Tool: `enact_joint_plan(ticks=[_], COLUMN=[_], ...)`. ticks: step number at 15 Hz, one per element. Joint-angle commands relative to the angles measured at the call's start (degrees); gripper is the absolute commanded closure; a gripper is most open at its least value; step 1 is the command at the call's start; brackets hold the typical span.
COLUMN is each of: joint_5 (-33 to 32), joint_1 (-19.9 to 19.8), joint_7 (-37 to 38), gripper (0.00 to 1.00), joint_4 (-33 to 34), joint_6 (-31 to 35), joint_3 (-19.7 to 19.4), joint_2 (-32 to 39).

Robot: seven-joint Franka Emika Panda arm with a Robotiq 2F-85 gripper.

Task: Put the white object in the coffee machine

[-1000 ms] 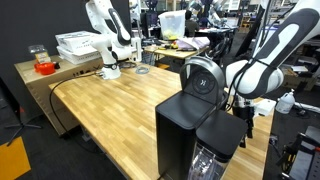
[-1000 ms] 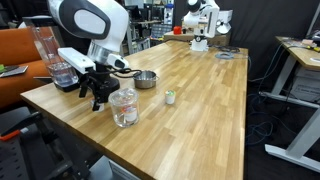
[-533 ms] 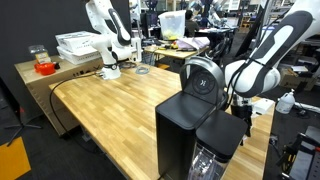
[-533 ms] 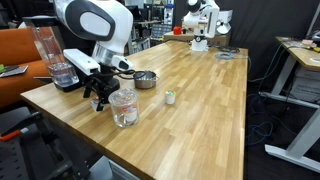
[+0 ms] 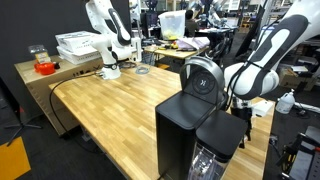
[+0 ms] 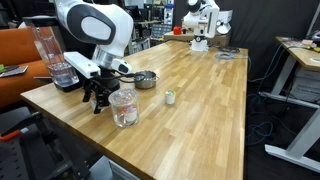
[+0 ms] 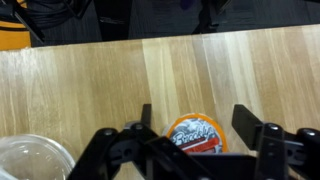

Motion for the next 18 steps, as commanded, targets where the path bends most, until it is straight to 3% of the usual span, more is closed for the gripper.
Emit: enact_joint_plan(ticks=[1,5,12,18], joint_5=[-0.2,0.2,0.0,1.8], joint_1=[-1.9,-2.0,-1.8,-1.4], joint_7=[-1.5,-2.3,-1.8,-1.4], gripper=[0.48,0.74,0.75,0.75], joint_4=[1.2,1.5,0.9,-1.5], joint_6=[-1.6,-2.2,-3.7,-5.4], joint_3=[1.4,1.9,2.5,3.4], joint_2=[0.6,0.6,-0.8,-7.8])
